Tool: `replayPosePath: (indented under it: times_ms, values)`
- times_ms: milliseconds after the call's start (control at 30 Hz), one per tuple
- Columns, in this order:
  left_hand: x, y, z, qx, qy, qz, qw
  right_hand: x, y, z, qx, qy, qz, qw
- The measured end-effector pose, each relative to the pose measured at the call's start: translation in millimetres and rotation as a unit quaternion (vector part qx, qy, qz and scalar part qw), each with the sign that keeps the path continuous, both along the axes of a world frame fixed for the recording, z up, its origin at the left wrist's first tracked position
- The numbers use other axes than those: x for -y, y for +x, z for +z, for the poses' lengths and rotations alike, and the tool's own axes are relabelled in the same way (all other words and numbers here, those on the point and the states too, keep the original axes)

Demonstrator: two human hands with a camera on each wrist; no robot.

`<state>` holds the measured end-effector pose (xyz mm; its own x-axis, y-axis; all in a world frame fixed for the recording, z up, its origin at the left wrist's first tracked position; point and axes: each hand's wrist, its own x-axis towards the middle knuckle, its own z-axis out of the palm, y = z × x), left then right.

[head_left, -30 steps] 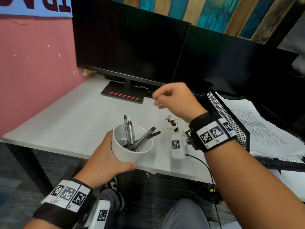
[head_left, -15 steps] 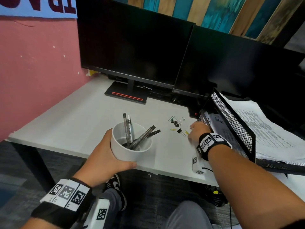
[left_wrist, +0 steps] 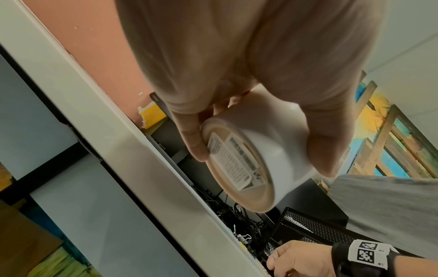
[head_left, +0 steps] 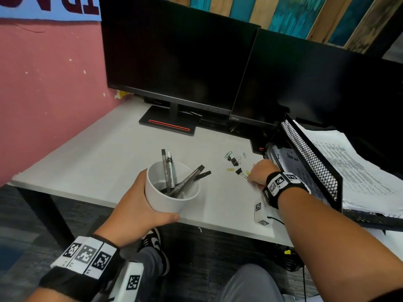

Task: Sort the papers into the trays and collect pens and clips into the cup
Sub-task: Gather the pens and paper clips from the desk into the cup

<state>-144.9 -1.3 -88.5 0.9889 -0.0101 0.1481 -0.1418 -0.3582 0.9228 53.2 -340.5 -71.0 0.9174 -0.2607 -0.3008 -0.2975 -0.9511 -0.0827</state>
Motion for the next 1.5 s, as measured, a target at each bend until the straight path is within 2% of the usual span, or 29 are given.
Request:
replayPosePath:
  times_ms: [67,200,367,967,1133,1233,1300,1400,1500]
  values:
    - [0,-1,-1,-0.001,-0.003,0.002,1.0,1,-1,1,0.024,0.006,0.004,1.0]
    - [0,0,-2,0.0,-0.005,0.003,1.0,1,-5,5,0.045,-0.046,0.03,0.998]
    - [3,-1,-1,-0.007,-0.006,0.003,1.0,3,-8,9,0.036,-0.071,0.047,0.996]
    - [0,-5,0,-0.007,-0.008,0.003,1.0,-3,-13,-1,0.043,0.021,0.026,0.998]
    - [-1,-6,0,-0.008,-0.008,0.002,1.0,2,-2,9,0.046,0.098,0.008,0.994]
    - [-3,-4,0,-0.005,-0.006,0.005,1.0,1,5,10,0.026,0.028,0.026,0.999]
    - [-4,-3,0,-0.002,-0.007,0.007,1.0,2,10,7,0.049,0.063,0.006,0.997]
    - [-6,-1,-1,0.001,-0.008,0.009,1.0,-2,15,3,0.023,0.006,0.018,1.0]
    - [-8,-1,-2,0.0,-0.01,0.011,1.0,-9,13,4,0.025,-0.008,0.018,1.0]
